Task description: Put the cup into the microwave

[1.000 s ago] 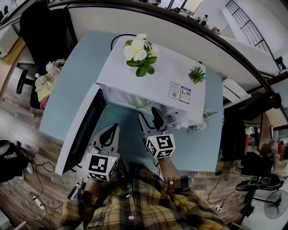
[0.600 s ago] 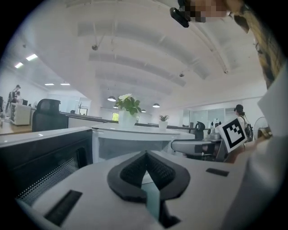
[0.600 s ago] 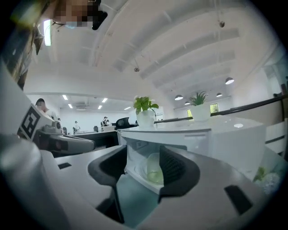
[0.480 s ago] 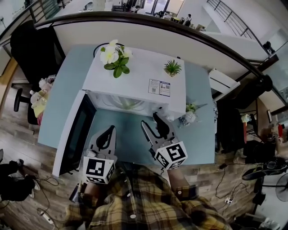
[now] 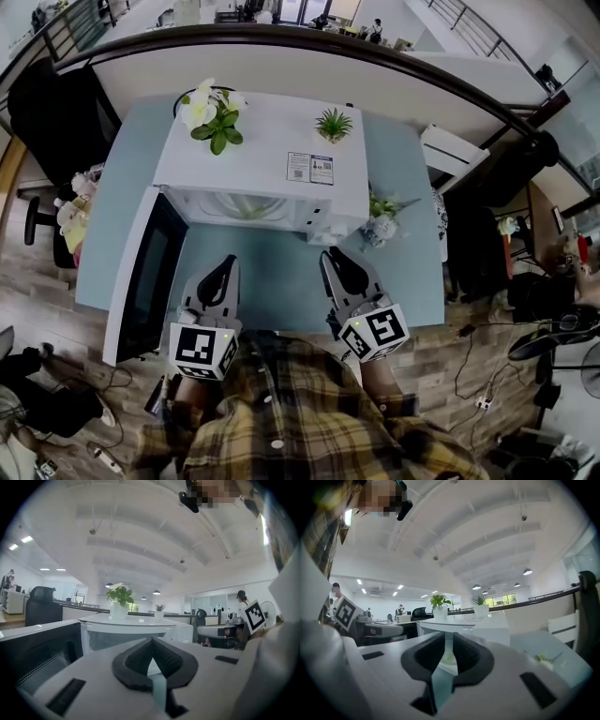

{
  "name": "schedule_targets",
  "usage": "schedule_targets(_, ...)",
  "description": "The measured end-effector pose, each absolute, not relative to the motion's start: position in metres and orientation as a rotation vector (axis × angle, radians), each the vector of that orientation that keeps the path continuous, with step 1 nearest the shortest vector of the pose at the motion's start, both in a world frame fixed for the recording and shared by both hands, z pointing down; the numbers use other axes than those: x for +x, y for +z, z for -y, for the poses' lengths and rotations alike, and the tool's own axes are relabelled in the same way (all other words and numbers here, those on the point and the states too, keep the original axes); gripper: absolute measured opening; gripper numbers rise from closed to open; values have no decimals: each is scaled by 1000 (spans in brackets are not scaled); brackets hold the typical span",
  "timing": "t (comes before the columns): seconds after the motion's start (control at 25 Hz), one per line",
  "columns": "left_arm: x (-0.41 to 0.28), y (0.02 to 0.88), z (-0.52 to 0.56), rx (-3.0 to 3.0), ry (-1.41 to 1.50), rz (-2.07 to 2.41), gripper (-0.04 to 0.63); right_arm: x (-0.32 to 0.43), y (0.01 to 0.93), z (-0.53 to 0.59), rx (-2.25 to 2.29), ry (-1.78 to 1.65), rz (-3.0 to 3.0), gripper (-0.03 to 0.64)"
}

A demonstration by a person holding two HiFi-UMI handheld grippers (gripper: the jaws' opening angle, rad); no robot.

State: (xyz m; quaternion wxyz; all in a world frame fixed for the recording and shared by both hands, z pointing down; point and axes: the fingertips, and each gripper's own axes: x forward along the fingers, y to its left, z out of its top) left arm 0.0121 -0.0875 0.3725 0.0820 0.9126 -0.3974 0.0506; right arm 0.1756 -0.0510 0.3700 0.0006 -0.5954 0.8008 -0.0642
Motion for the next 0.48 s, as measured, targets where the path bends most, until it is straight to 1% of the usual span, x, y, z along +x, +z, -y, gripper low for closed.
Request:
schedule_targets(0.08,13,374,87,2725,160,1183,-9,184,371,46,-1902,-221,-2478,40)
schedule_targets(0.28,13,378,88,2718,186,1174,-9,197,371,36,-1954,-224,-2452,7)
schedule_targets(0.48,13,381,90,2713,202,1175,-9,200,372,33,-1970,-219,-2450,3)
